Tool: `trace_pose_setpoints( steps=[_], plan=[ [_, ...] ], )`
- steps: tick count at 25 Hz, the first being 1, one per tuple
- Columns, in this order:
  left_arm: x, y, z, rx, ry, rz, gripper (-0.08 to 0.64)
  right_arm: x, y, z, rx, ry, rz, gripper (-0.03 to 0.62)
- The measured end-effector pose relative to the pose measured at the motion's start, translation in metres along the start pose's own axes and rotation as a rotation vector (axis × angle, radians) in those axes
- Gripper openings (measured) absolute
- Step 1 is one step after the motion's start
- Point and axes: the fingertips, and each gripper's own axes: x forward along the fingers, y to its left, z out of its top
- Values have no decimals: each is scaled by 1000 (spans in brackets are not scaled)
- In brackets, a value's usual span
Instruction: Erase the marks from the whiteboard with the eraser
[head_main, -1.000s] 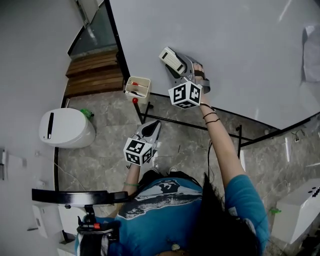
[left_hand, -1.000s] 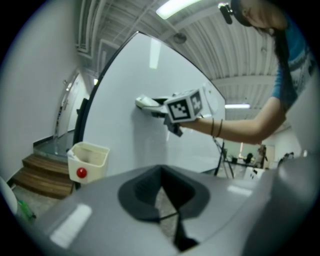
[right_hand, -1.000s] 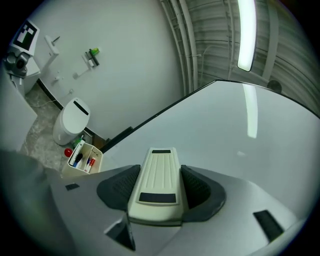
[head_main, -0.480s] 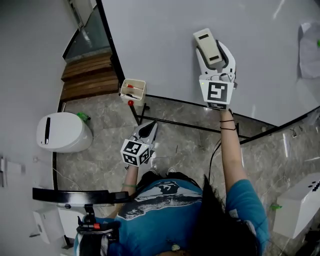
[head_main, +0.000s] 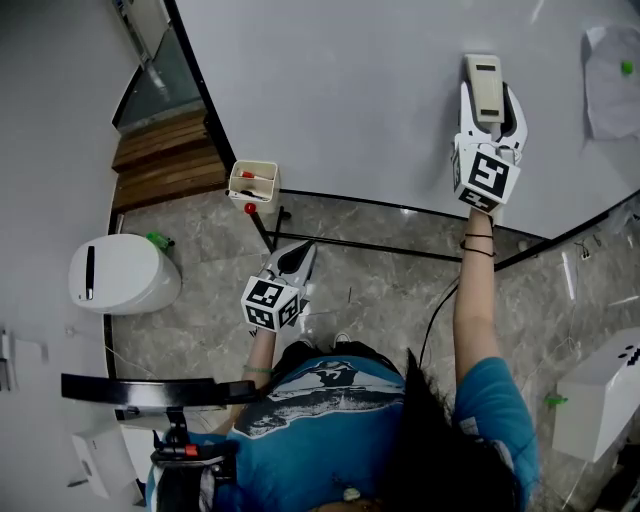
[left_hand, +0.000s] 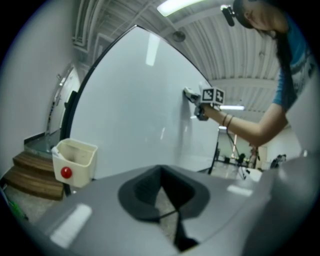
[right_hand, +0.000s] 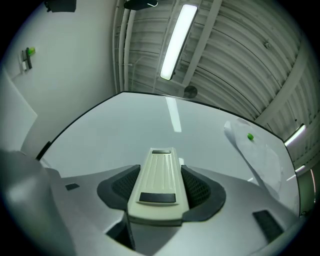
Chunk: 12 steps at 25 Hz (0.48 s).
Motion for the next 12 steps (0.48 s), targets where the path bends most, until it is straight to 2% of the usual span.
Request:
trace_pose_setpoints(
  steps=[5,12],
  plan=[
    [-5,8,0,-1,-1,25,0,6,23,1,29,-31,16,262],
    [-22,23,0,-4,-5,88,0,17,111,20,-16,-93,160,262]
  ],
)
